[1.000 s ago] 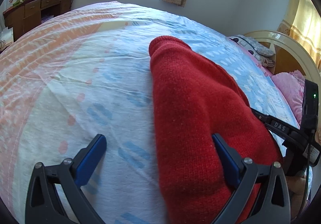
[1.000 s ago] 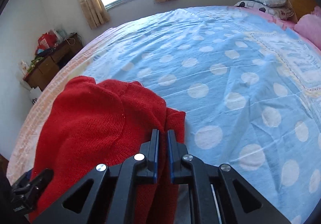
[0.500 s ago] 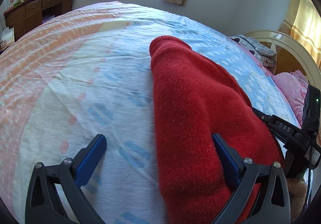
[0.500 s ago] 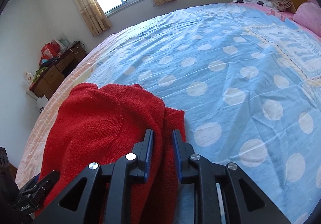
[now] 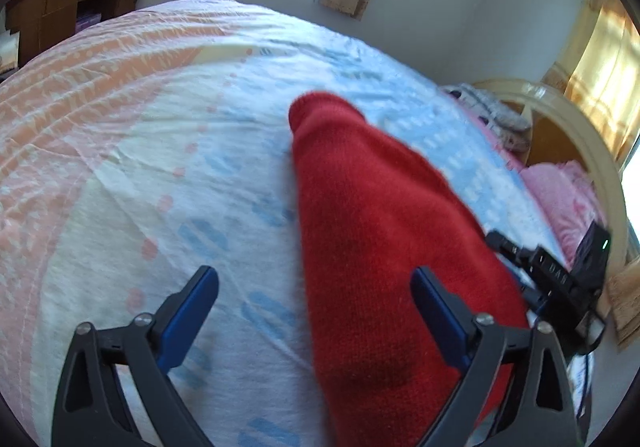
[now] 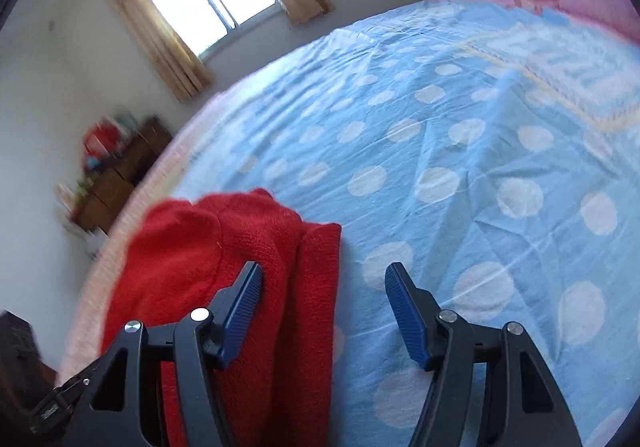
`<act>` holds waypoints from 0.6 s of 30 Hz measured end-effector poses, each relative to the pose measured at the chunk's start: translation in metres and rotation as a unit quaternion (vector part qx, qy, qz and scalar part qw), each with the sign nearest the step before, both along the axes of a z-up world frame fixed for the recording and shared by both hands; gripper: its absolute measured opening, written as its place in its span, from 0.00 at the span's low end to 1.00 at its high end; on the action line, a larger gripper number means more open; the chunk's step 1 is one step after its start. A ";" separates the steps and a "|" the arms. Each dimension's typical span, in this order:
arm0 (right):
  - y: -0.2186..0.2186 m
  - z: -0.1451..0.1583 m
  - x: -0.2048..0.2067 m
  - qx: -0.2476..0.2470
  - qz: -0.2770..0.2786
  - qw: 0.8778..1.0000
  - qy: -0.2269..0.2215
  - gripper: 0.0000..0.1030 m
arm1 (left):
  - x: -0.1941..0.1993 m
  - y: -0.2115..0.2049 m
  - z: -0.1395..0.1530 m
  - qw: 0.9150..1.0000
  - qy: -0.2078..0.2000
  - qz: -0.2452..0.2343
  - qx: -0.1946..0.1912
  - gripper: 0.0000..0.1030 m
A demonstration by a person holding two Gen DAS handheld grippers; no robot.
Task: Fold small clothes
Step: 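Open the right gripper and press the folded sweater flat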
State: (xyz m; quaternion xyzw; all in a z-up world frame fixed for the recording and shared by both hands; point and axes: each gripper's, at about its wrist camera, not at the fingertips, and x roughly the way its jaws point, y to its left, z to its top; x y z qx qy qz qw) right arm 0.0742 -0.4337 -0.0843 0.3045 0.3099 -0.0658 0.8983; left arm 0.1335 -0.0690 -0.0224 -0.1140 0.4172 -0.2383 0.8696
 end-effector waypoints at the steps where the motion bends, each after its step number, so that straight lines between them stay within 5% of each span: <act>1: -0.007 -0.003 -0.004 0.023 -0.007 1.000 -0.009 0.63 | 0.003 0.003 0.005 1.000 -0.004 0.004 -0.002 0.92; 4: -0.020 -0.008 -0.014 0.079 -0.012 0.996 -0.043 0.63 | 0.016 -0.001 0.011 1.000 0.001 -0.015 -0.009 0.81; 8: -0.011 -0.005 -0.006 0.060 0.005 0.998 -0.028 0.63 | 0.030 -0.021 0.001 0.999 0.019 -0.032 -0.001 0.80; 11: -0.004 -0.003 0.000 0.052 0.028 0.998 -0.017 0.66 | 0.036 -0.030 -0.020 0.997 0.056 -0.040 -0.029 0.80; 18: 0.030 -0.002 0.017 0.024 0.123 0.992 -0.001 0.73 | 0.026 -0.036 -0.020 0.998 0.028 -0.055 -0.010 0.83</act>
